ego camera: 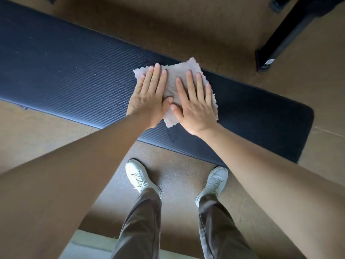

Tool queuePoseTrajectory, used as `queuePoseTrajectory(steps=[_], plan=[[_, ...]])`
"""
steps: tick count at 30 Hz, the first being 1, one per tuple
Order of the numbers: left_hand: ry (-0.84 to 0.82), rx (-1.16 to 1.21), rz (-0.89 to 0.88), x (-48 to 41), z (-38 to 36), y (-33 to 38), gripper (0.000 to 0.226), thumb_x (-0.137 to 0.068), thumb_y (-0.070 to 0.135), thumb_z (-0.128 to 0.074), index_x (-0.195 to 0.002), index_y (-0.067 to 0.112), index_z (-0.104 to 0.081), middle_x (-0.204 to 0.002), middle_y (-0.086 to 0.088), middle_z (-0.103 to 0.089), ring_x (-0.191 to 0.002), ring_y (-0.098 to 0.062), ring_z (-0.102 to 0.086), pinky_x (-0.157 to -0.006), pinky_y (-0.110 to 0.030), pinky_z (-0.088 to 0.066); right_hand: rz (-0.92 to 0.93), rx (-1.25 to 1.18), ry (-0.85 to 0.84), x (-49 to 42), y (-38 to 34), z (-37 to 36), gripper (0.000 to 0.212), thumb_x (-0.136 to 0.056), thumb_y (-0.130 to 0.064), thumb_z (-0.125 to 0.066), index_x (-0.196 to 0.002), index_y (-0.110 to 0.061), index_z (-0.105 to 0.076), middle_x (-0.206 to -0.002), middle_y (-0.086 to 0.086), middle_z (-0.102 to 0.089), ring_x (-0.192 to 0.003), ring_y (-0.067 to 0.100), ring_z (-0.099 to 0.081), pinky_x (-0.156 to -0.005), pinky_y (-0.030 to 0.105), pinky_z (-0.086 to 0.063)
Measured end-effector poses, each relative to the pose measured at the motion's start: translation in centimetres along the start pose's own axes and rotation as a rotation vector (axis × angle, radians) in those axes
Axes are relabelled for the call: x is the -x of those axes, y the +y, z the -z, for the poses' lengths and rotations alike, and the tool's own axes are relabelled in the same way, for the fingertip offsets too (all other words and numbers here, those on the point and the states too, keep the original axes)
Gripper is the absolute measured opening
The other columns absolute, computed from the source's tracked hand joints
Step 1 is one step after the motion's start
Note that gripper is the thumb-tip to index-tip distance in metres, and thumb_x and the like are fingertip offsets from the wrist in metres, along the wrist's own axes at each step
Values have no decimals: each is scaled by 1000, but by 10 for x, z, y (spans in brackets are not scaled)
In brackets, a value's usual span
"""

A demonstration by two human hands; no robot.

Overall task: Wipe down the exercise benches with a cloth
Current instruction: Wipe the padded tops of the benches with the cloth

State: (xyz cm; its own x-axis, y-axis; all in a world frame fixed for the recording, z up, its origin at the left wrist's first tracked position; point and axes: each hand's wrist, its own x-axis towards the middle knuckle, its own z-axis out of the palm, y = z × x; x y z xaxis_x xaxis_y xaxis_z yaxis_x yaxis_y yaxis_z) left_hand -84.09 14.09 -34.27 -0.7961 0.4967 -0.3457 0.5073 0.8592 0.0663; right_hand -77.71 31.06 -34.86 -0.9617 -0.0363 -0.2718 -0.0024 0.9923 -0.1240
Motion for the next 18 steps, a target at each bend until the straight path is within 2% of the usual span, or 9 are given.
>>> queuePoseTrajectory(steps=[7,9,11,13,15,18], plan=[[-108,145,134,112,-28,14,82,-106,57,-17,-160,4,14,-168,-17,19,-157,-31,15,-129,-44,5,175,21,-81,73,-33,-10,85,-96,-60,-50,-163,-19,-20,-172,14,-7,-158,37,-4,-126,56,-11],[-121,171,194,137,-28,22,82,-106,54,-21,-160,2,12,-168,-19,18,-157,-32,15,-129,-46,3,123,-5,-66,90,-37,-9,91,-89,-55,-62,-162,-14,-24,-170,18,-11,-157,40,-11,-126,56,-15],[-117,184,191,146,-26,23,77,-107,48,-20,-160,3,14,-168,-17,23,-156,-31,20,-129,-48,3,-18,-109,-1,107,-44,-10,90,-87,-46,-69,-159,-8,-31,-164,22,-22,-152,42,-23,-125,55,-19],[-68,196,33,133,-21,21,71,-109,39,-24,-162,8,12,-170,-11,20,-157,-28,18,-129,-48,1,-106,-249,35,115,-52,-12,79,-93,-39,-64,-156,-2,-33,-163,21,-26,-153,38,-23,-126,51,-20],[-65,162,-176,107,-16,16,68,-110,35,-25,-162,11,11,-170,-7,19,-157,-25,17,-129,-45,2,-128,-301,20,110,-59,-16,70,-103,-36,-47,-156,4,-29,-167,22,-21,-157,33,-12,-128,46,-16],[-112,58,-276,63,-11,-7,65,-110,43,-9,-158,14,25,-166,-3,30,-154,-20,27,-128,-39,12,-165,-266,3,80,-63,-18,70,-108,-43,-24,-159,5,-21,-169,23,-11,-159,34,-3,-129,48,-11]])
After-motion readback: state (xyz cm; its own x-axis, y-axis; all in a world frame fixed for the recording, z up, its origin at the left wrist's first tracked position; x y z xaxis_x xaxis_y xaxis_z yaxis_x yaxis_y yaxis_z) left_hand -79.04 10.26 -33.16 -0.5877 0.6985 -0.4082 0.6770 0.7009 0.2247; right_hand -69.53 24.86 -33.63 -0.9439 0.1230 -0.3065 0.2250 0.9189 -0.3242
